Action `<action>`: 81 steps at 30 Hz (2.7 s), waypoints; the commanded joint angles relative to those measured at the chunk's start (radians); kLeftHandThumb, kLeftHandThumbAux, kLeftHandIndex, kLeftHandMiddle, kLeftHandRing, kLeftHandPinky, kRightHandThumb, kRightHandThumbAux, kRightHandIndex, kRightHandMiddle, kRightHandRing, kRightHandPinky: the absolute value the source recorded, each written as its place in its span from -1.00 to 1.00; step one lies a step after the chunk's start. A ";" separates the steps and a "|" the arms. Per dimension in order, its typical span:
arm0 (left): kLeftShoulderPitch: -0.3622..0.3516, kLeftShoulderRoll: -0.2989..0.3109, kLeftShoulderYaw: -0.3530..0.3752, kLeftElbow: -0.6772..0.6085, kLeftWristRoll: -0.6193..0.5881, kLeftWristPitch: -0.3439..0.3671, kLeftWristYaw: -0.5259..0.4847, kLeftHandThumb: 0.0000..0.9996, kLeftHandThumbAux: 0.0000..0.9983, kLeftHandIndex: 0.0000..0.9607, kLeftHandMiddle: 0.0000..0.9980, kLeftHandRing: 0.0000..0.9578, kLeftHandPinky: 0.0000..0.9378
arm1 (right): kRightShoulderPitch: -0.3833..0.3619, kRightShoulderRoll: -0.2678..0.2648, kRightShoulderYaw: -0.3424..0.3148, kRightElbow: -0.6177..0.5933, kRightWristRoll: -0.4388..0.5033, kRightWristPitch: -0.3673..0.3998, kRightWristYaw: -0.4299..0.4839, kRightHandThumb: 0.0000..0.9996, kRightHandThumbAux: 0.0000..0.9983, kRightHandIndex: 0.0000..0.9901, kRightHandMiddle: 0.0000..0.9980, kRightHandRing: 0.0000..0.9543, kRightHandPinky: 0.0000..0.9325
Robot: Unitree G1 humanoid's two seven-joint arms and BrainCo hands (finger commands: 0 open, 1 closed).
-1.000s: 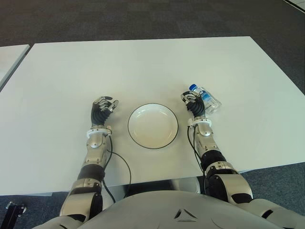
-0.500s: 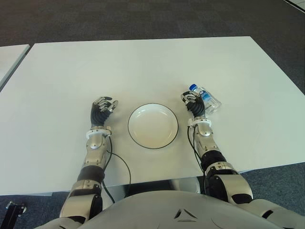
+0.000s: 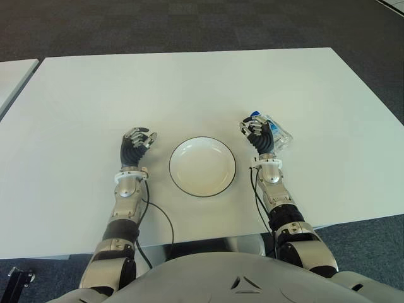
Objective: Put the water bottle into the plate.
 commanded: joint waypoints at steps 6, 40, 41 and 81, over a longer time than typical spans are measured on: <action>0.010 -0.009 0.000 -0.006 0.000 0.028 -0.005 0.42 0.42 -0.09 0.29 0.30 0.28 | 0.039 -0.050 0.028 -0.191 -0.154 0.015 -0.091 0.41 0.46 -0.13 0.39 0.47 0.46; 0.016 -0.021 0.001 -0.018 0.024 0.028 0.011 0.42 0.43 -0.10 0.31 0.32 0.30 | -0.055 -0.158 0.085 -0.258 -0.480 0.408 -0.257 0.25 -0.32 -1.00 -1.00 -1.00 -1.00; 0.015 -0.020 0.000 -0.016 0.026 0.023 0.011 0.42 0.43 -0.10 0.31 0.32 0.30 | -0.059 -0.157 0.092 -0.258 -0.491 0.449 -0.241 0.26 -0.33 -1.00 -1.00 -1.00 -1.00; 0.001 -0.018 0.034 0.019 0.005 0.021 0.003 0.42 0.43 -0.09 0.36 0.37 0.33 | -0.249 -0.185 0.395 0.184 -0.548 0.947 0.134 0.60 -0.33 -1.00 -1.00 -1.00 -1.00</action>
